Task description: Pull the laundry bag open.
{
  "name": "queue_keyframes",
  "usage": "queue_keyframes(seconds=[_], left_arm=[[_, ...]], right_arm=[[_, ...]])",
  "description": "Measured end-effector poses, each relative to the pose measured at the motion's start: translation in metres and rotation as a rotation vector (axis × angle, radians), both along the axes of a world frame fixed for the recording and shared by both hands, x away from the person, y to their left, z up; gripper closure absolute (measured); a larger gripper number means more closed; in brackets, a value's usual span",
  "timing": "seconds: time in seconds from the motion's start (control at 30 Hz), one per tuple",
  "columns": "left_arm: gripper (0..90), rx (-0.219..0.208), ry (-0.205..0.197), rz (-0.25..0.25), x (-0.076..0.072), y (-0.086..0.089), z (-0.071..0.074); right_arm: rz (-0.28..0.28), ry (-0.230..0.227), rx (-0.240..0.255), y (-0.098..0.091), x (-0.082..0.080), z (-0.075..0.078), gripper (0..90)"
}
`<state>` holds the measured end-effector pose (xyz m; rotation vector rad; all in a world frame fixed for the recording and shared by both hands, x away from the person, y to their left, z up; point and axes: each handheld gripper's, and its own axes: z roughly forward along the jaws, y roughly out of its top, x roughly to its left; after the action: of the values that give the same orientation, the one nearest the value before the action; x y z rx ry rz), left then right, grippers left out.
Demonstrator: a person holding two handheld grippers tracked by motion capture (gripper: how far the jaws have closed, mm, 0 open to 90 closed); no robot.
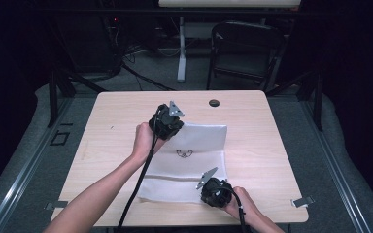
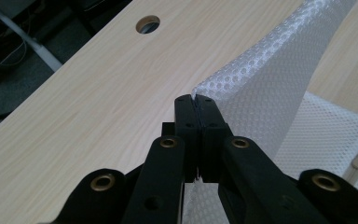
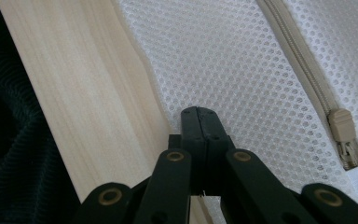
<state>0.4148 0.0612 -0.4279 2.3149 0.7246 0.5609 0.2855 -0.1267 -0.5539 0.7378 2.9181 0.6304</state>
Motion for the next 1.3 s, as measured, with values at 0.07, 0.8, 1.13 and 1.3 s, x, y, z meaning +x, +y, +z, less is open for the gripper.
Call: queue_keyframes(seconds=[0.07, 0.8, 1.13, 1.3], left_arm=[[89.4, 0.000, -0.005, 0.006, 0.002, -0.001, 0.000], [89.3, 0.018, 0.000, 0.092, 0.034, -0.009, -0.019], [89.2, -0.007, 0.006, 0.133, 0.050, -0.014, -0.033], [89.1, -0.027, 0.014, 0.162, 0.060, -0.017, -0.041]], right_arm=[[0.008, -0.003, 0.006, 0.000, 0.000, -0.001, 90.0], [0.068, 0.042, -0.015, -0.005, -0.016, 0.001, 90.0], [0.071, 0.068, 0.002, -0.006, -0.018, 0.001, 90.0], [0.059, 0.079, 0.023, -0.007, -0.017, -0.001, 90.0]])
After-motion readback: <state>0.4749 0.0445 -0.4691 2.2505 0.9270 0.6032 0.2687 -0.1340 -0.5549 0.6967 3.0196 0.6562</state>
